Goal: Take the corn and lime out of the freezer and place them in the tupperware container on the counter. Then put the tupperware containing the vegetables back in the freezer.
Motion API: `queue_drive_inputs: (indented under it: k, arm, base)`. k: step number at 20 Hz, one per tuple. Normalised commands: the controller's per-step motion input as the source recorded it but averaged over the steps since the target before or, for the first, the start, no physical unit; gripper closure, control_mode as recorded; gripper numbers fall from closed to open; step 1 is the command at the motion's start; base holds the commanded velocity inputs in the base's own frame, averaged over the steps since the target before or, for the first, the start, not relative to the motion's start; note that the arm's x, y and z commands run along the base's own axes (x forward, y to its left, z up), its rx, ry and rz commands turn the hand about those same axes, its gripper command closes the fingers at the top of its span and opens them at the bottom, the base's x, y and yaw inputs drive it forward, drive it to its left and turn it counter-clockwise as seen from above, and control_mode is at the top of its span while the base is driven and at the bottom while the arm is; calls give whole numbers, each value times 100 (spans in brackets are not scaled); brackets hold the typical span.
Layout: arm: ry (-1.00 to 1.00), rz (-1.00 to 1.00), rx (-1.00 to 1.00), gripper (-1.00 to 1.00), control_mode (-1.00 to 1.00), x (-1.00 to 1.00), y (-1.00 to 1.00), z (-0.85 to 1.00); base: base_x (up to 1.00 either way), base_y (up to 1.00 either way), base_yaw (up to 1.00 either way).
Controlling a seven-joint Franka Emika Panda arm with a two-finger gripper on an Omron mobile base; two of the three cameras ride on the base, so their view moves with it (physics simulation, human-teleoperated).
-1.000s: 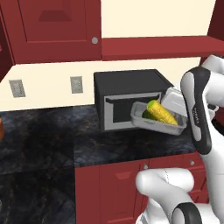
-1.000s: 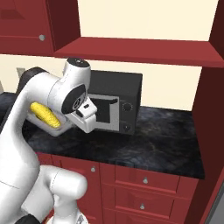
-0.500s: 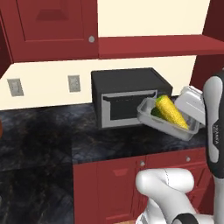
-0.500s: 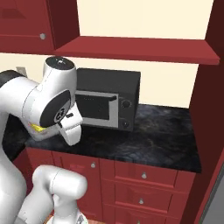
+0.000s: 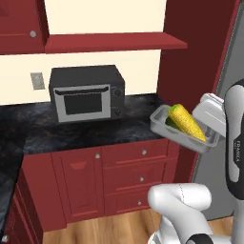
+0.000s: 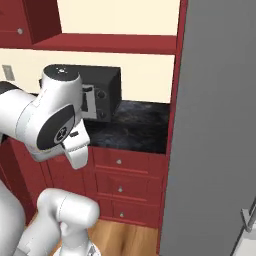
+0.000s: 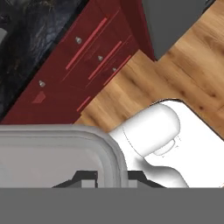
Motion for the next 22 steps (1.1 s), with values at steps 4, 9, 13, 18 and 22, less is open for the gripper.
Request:
queue_drive_inputs:
  k: [4,9,13,18,22]
  arm:
    - [0,0,0,100,100,0,0,0]
    - [0,0,0,100,100,0,0,0]
    - [0,0,0,100,100,0,0,0]
    - [0,0,0,100,100,0,0,0]
    - [0,0,0,100,100,0,0,0]
  base:
    - [3,-92,14]
    - [11,-90,26]
    - [14,-85,35]
    - [0,-60,21]
    - [0,-57,1]
